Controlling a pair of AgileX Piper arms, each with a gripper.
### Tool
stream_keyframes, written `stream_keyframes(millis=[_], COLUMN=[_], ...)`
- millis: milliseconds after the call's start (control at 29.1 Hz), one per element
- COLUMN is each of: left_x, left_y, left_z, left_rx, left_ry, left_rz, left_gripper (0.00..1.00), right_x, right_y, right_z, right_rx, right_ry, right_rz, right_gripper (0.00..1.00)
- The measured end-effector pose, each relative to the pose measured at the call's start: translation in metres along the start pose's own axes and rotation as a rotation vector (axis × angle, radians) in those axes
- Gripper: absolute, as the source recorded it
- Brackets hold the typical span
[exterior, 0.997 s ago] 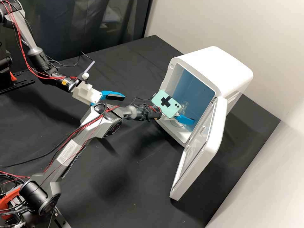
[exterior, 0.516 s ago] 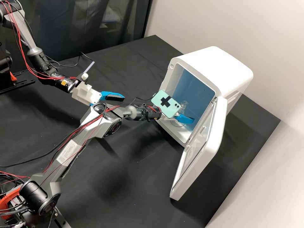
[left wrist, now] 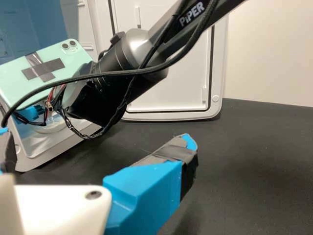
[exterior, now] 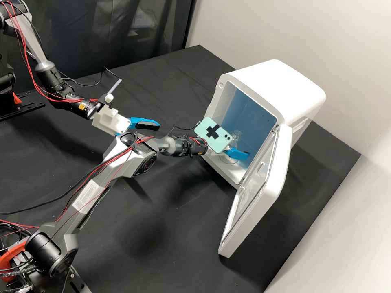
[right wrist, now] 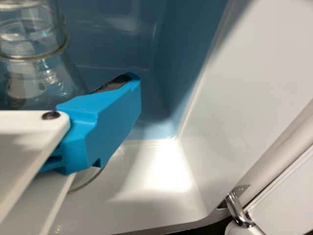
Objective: Take the flask out of the incubator
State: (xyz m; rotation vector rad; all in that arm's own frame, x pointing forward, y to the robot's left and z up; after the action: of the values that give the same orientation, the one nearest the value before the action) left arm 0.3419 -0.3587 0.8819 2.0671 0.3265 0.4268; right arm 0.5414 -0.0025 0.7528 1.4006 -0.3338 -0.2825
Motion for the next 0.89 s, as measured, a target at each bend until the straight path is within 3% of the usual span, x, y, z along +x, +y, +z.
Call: stream_keyframes(millis=[516,688,894], left_x=[0.000,0.000,0.000], left_y=[0.0000,0.0000,0.0008], left_z=[0.000,0.000,0.000], left_rx=[0.000,0.000,0.000], left_ry=[0.000,0.000,-0.001], left_rz=[0.000,0.000,0.002], left_gripper=[1.00,1.00,1.00], right_x=[-0.002,-0.007,-0.016], right_y=[0.001,0.004,0.021], right_z=[0.001,0.006,0.017], right_rx=[-0.007,0.036,0.115], right_ry=[0.002,-0.011,-0.010], right_rz=[0.002,-0.005,0.001], right_gripper=[0.00,0.00,0.00])
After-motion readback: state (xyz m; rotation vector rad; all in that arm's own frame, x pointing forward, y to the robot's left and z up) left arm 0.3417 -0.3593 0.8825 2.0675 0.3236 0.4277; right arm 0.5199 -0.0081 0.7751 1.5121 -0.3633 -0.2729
